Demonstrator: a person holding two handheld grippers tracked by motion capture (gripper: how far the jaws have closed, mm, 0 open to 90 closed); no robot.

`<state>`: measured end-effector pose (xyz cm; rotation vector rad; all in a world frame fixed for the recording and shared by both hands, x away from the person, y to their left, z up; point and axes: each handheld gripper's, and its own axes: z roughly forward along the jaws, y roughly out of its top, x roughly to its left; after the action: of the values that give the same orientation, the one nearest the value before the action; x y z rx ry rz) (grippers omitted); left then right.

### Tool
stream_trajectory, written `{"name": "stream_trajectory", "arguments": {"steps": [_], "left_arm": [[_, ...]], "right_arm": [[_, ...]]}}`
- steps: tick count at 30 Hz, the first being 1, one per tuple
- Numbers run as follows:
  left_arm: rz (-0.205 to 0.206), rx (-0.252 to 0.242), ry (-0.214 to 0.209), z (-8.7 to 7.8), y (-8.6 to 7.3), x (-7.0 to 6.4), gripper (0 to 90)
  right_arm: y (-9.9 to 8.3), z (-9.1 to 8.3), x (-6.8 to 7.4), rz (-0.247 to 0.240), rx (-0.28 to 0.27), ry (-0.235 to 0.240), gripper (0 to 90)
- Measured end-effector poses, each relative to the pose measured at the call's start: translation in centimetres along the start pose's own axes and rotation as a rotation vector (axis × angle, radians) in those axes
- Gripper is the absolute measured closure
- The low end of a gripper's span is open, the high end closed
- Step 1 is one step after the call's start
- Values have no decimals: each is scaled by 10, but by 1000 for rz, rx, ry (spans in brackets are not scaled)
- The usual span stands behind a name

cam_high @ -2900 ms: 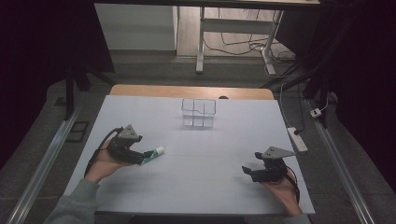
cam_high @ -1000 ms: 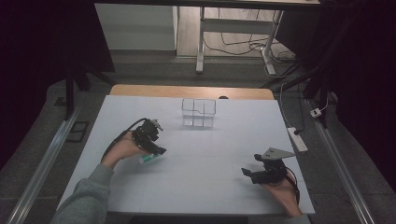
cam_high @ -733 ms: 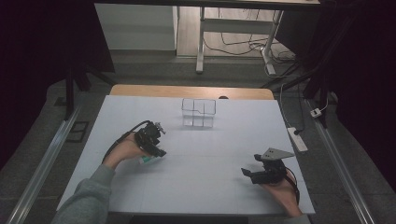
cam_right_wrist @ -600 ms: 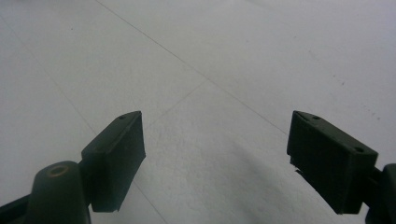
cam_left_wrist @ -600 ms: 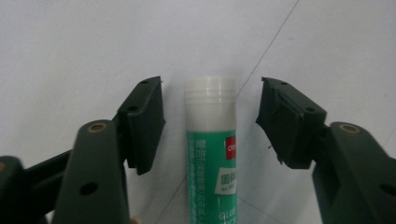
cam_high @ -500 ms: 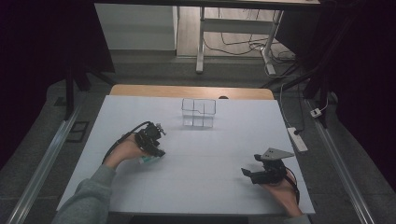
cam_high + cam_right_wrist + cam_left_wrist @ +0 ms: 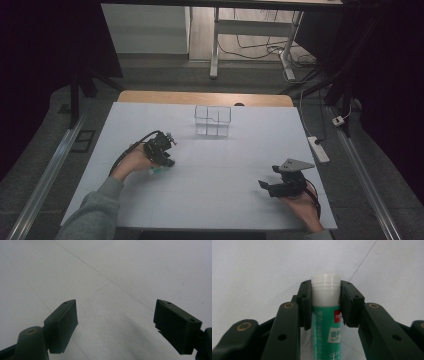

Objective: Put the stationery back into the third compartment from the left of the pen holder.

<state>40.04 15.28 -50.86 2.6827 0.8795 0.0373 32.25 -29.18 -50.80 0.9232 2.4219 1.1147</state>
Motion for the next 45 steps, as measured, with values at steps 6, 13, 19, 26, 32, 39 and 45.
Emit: {"name": "stream_trajectory", "arguments": {"steps": [6,13,19,26,32,39,45], "left_arm": [[16,12,-7,-2,-2,-1,646],[10,-32,-10,-12,-6,1,646],[-1,-90,-12,-27,-11,1,647],[3,-157,5,-45,-13,-2,646],[-10,-223,14,-56,-17,-1,646],[-18,-278,29,-67,-20,-2,646],[-26,-340,-1,-76,-23,-3,646]], "right_arm": [[0,0,0,0,-1,-2,185],[0,0,0,0,-1,-3,186],[0,0,0,0,-2,-1,186],[0,0,0,-1,-2,-3,186],[0,0,0,0,-3,-3,187],[0,0,0,0,-6,-3,187],[0,0,0,1,-11,-3,187]]}}
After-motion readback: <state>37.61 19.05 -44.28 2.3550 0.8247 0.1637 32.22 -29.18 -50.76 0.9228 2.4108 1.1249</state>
